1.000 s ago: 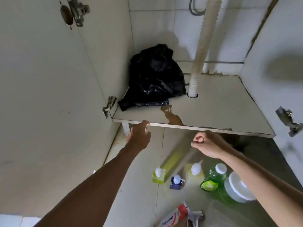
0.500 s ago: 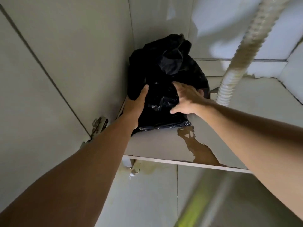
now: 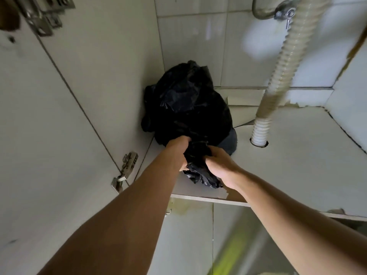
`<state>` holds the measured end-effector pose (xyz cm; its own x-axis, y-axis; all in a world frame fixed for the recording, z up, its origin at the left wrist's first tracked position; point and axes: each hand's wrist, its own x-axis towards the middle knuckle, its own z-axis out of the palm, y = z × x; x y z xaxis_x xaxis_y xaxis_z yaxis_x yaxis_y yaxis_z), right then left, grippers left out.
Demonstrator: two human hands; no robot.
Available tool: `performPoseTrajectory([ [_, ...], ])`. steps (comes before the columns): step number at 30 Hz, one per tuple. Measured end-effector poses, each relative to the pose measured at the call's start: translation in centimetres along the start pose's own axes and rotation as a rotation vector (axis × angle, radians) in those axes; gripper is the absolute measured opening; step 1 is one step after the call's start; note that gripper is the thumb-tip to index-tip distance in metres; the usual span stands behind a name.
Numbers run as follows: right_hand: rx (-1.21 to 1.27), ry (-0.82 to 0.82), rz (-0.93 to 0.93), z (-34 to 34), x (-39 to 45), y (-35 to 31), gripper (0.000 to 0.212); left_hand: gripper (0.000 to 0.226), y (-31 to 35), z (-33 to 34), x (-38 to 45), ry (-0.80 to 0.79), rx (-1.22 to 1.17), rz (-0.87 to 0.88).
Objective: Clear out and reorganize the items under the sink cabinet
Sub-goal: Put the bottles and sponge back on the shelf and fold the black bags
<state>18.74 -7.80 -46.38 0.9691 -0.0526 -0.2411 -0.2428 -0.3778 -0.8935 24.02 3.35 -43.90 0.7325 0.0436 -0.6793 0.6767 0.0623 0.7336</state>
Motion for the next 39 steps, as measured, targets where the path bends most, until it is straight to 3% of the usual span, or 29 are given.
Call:
performPoseTrajectory([
  [6, 0.215, -0.016, -0.01, -1.0, -10.1, -2.6, 0.026, 0.029, -2.5, -1.3, -10.4, 0.071, -0.071, 0.076],
  [14, 0.413, -0.266, -0.014, 2.0, -26.6, -4.4, 0.032, 0.017, -10.1, -6.4, -27.7, 0.193, -0.075, 0.161],
  [20, 0.459, -0.436, 0.067, 7.3, -34.4, -3.1, 0.026, 0.026, -16.6, -12.5, -33.3, 0.341, -0.038, 0.073],
  [24, 0.474, -0.464, 0.232, 10.9, -35.9, -1.0, 0.024, 0.027, -20.7, -14.8, -34.3, 0.426, -0.05, 0.102],
  [28, 0.389, -0.61, 0.362, 16.0, -37.1, 2.7, 0.031, 0.03, -25.8, -17.0, -33.6, 0.538, 0.087, 0.089],
  [30, 0.355, -0.721, 0.379, 17.5, -38.4, 3.8, 0.026, 0.04, -28.3, -18.6, -33.0, 0.604, 0.195, 0.048],
  [33, 0.25, -0.923, 0.341, 19.6, -39.8, 5.3, 0.026, 0.034, -31.2, -20.7, -33.3, 0.657, 0.328, 0.017],
  [36, -0.165, -1.073, 0.124, 21.8, -40.4, 6.5, 0.017, 0.018, -33.4, -22.8, -33.4, 0.666, 0.506, -0.023],
  [39, -0.615, -0.998, -0.221, 21.6, -40.0, 7.3, 0.01, 0.01, -35.7, -23.9, -33.4, 0.633, 0.634, -0.114],
])
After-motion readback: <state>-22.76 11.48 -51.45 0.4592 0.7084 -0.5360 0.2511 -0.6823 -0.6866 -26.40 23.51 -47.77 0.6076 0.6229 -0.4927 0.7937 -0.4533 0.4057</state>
